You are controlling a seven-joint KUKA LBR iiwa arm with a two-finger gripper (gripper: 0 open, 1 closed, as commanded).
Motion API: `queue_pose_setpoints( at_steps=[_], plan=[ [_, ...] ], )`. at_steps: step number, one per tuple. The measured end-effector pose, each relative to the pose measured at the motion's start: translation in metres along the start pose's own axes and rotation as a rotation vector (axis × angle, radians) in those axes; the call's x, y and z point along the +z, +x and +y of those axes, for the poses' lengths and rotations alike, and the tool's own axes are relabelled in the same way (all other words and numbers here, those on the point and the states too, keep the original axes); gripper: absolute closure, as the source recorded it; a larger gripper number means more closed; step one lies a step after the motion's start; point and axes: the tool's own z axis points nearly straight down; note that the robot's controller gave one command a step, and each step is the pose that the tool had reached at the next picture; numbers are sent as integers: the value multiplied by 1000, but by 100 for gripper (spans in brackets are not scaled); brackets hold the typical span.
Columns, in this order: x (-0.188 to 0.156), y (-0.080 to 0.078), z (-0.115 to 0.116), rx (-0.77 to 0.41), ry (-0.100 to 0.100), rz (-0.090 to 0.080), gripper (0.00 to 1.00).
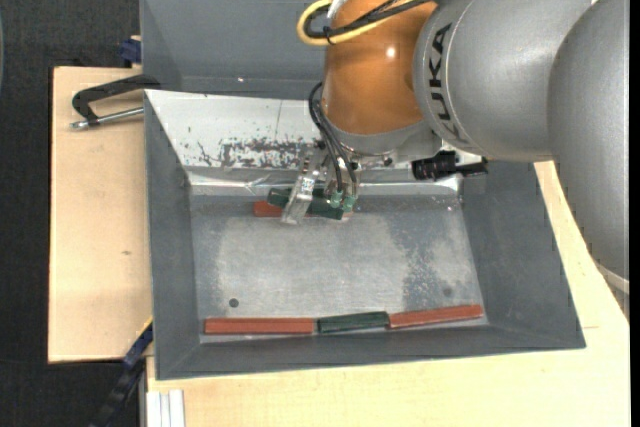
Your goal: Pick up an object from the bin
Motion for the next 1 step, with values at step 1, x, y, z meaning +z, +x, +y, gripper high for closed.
queue_pose_setpoints(
  at_steps=[1],
  plan=[
    [0,0,0,0,0,0,100]
  ],
)
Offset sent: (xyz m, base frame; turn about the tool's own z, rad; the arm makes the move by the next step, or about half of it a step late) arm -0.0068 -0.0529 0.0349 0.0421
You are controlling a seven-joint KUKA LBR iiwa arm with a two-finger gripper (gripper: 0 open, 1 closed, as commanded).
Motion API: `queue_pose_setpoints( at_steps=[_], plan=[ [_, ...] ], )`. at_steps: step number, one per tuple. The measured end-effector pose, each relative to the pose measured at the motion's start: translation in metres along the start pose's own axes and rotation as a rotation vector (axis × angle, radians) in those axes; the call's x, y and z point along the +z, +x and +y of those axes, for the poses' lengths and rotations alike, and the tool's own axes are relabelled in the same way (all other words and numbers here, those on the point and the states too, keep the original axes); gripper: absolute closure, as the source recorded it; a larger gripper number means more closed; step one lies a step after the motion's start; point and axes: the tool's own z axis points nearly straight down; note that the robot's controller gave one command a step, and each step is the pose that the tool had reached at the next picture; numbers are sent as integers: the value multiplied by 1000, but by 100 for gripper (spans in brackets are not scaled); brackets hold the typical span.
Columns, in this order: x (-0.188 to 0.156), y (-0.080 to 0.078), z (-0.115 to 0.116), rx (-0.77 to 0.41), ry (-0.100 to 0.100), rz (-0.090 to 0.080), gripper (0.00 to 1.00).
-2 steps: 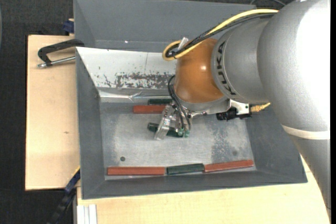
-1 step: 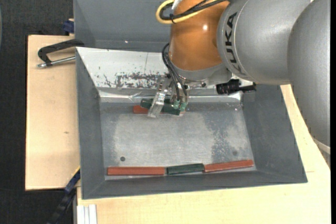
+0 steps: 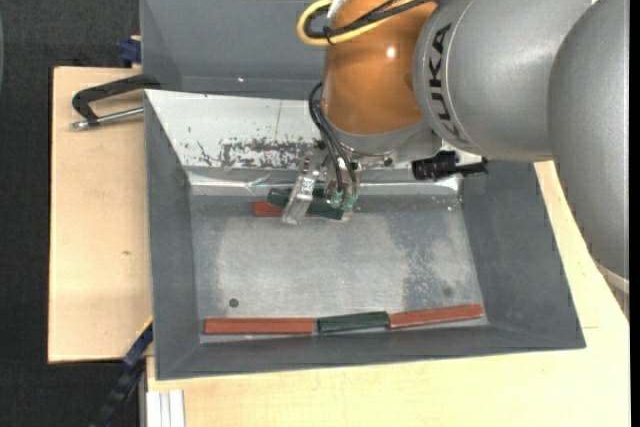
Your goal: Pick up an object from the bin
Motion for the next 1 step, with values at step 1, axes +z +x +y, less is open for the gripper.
queue_pose_setpoints(
  at_steps=[1],
  plan=[
    [-26,-6,-37,29,0,0,100]
  ],
)
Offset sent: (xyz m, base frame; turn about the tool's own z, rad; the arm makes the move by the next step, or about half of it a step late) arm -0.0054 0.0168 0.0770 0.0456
